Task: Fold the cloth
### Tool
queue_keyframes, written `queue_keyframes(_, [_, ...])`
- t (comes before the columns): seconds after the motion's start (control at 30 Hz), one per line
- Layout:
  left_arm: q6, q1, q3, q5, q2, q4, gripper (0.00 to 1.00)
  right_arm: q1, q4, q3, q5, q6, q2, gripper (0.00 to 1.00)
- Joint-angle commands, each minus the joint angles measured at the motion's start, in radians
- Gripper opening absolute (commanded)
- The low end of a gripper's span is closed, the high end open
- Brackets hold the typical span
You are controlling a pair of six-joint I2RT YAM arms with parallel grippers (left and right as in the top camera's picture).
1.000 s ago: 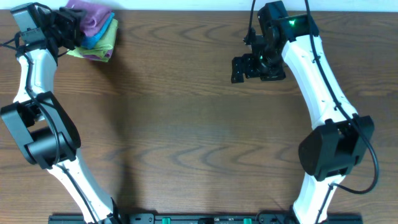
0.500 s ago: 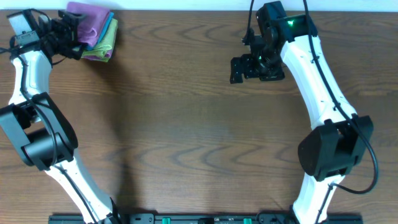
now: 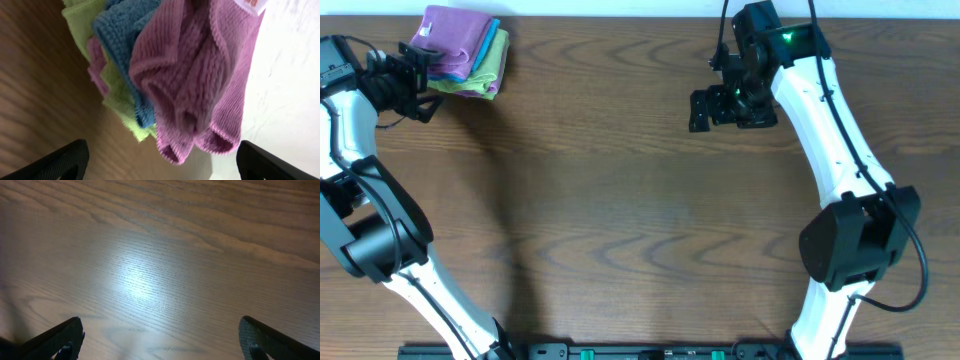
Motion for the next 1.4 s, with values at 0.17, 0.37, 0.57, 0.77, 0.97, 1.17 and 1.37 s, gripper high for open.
queue_keyframes(0.17, [0.273,0.006,0.009,-0.134,-0.192,-0.188,0.95,0.003,-0.011,0.009,0.005,-0.005,-0.011,0.99])
queue_keyframes(0.37, [0.493,0.006,0.009,-0.257,-0.404,-0.392,0.95,-0.023,-0.050,0.013,0.060,-0.056,-0.037,0.99])
queue_keyframes(0.57, [0.567,-0.002,0.009,-0.282,-0.726,-0.535,0.95,-0.074,-0.085,0.013,0.103,-0.154,-0.192,0.99])
queue_keyframes(0.77, [0.628,-0.064,0.006,-0.369,-0.973,-0.645,0.95,-0.108,-0.150,0.012,0.150,-0.180,-0.407,0.99])
queue_keyframes(0.97, [0.685,-0.230,-0.036,-0.459,-1.188,-0.750,0.95,-0.115,-0.147,-0.037,0.194,-0.181,-0.638,0.99])
queue_keyframes(1.17, [0.694,-0.295,-0.220,-0.516,-1.406,-0.819,0.95,-0.115,-0.064,-0.326,0.192,-0.180,-0.901,0.99])
queue_keyframes(1.37, [0.638,-0.294,-0.313,-0.491,-1.551,-0.813,0.95,-0.115,0.045,-0.547,0.183,-0.180,-1.091,0.99])
